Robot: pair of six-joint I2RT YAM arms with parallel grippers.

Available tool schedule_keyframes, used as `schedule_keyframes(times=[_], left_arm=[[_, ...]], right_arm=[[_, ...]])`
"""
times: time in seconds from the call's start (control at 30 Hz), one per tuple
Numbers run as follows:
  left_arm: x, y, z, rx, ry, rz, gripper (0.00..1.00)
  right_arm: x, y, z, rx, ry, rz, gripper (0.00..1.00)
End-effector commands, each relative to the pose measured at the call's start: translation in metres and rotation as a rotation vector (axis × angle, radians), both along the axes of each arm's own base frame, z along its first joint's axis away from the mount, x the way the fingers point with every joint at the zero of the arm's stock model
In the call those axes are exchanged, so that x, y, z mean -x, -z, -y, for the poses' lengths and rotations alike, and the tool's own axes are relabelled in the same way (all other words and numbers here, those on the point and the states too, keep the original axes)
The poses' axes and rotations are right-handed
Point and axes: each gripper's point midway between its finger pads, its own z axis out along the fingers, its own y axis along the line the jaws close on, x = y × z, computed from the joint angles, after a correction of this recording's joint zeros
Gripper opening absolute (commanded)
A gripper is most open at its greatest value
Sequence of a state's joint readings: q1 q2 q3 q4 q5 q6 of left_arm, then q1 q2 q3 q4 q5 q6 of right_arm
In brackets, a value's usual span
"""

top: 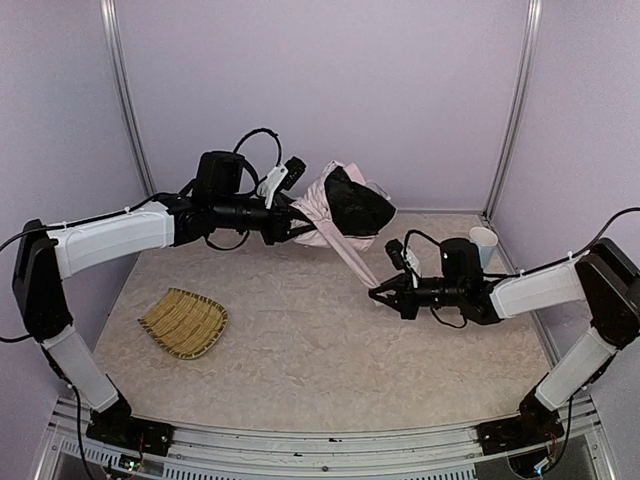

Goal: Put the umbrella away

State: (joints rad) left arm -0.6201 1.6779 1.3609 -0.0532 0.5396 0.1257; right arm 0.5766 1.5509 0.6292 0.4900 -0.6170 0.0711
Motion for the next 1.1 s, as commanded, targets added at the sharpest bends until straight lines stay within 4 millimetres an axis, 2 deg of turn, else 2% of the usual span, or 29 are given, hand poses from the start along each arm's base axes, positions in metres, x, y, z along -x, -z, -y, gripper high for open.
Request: schedule_keyframes(times=[0.0,0.03,0.1,0.27,0.3,0.37,0.43,0.57,0.7,0.8,0.9,1.0,1.07], left_arm=[[0.079,-0.131,0.008,0.220,0.241,0.307,0.00],[0.097,-0.130,0.013,0.214,0.307,0.300,0.00],[0.124,-0.112,0.020,0.166,0.419,0.257,0.00],[0.172,-0.027,0.022,-0.050,0.603,0.102,0.00],[0.183,-0.010,0.022,-0.095,0.648,0.096,0.00],[0.202,0.019,0.021,-0.173,0.714,0.057,0.00],[0.214,0.047,0.024,-0.239,0.754,0.005,0.00],[0.222,0.096,0.031,-0.324,0.806,-0.130,0.00],[0.219,0.132,0.035,-0.375,0.820,-0.214,0.00],[0.209,0.146,0.037,-0.375,0.803,-0.272,0.00],[0.191,0.160,0.037,-0.367,0.740,-0.341,0.00],[0.172,0.166,0.041,-0.325,0.682,-0.396,0.00],[0.162,0.168,0.044,-0.288,0.656,-0.426,0.00]], right_arm=[[-0.019,0.056,0.033,0.096,0.069,-0.156,0.00],[-0.035,0.047,0.033,0.087,0.078,-0.131,0.00],[-0.066,0.022,0.034,0.066,0.094,-0.058,0.00],[-0.142,-0.054,0.043,0.029,0.122,0.116,0.00],[-0.157,-0.075,0.041,0.043,0.120,0.168,0.00],[-0.168,-0.107,0.036,0.040,0.097,0.244,0.00],[-0.168,-0.138,0.029,0.010,0.062,0.315,0.00],[-0.149,-0.185,0.011,0.014,0.016,0.488,0.00],[-0.098,-0.212,-0.015,-0.020,-0.101,0.618,0.00],[-0.060,-0.221,-0.020,-0.069,-0.156,0.669,0.00],[-0.020,-0.224,-0.028,-0.093,-0.207,0.731,0.00],[0.016,-0.210,-0.041,-0.099,-0.260,0.750,0.00],[0.033,-0.195,-0.045,-0.100,-0.278,0.735,0.00]])
